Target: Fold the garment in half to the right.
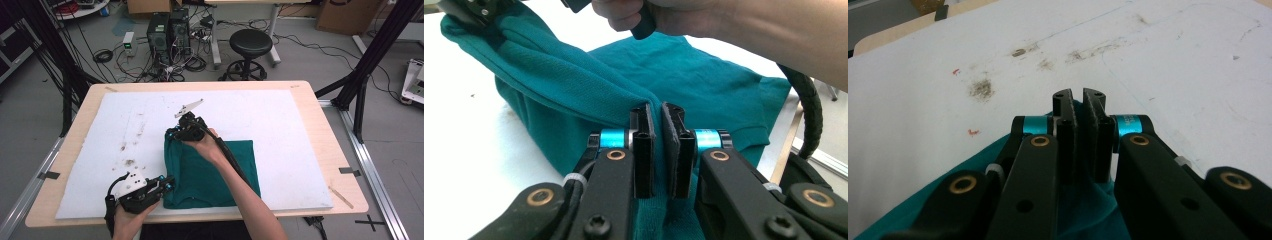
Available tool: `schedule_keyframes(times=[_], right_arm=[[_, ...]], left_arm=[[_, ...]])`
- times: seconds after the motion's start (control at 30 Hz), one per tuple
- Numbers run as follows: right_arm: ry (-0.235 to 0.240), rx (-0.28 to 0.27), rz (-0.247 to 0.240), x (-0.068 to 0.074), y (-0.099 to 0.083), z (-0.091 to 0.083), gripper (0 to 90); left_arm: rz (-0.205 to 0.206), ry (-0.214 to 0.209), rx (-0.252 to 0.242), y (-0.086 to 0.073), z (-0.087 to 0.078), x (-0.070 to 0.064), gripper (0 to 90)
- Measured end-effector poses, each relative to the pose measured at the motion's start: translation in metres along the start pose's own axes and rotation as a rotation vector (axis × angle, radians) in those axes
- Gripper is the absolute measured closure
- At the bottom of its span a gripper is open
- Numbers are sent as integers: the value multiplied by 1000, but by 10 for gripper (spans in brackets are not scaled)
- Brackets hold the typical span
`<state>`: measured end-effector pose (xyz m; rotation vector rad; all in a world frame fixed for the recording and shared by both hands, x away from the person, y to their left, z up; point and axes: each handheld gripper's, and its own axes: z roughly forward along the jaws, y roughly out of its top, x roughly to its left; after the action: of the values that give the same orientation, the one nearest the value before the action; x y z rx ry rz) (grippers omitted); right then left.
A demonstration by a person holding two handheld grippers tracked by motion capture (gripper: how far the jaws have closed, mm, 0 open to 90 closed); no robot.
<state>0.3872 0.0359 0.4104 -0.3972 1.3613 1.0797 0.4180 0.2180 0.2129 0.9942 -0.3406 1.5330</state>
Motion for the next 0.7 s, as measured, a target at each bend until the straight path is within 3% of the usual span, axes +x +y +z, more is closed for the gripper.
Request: schedule_keyframes(times=[0.23,0.7], right_arm=[[-14,15,7,-6,-7,-8,853],[-52,-16,54,-24,-33,-43,855]], left_arm=[[-2,-42,1,4,11,-1,836],[-6,-119,-1,16,42,-15,837]])
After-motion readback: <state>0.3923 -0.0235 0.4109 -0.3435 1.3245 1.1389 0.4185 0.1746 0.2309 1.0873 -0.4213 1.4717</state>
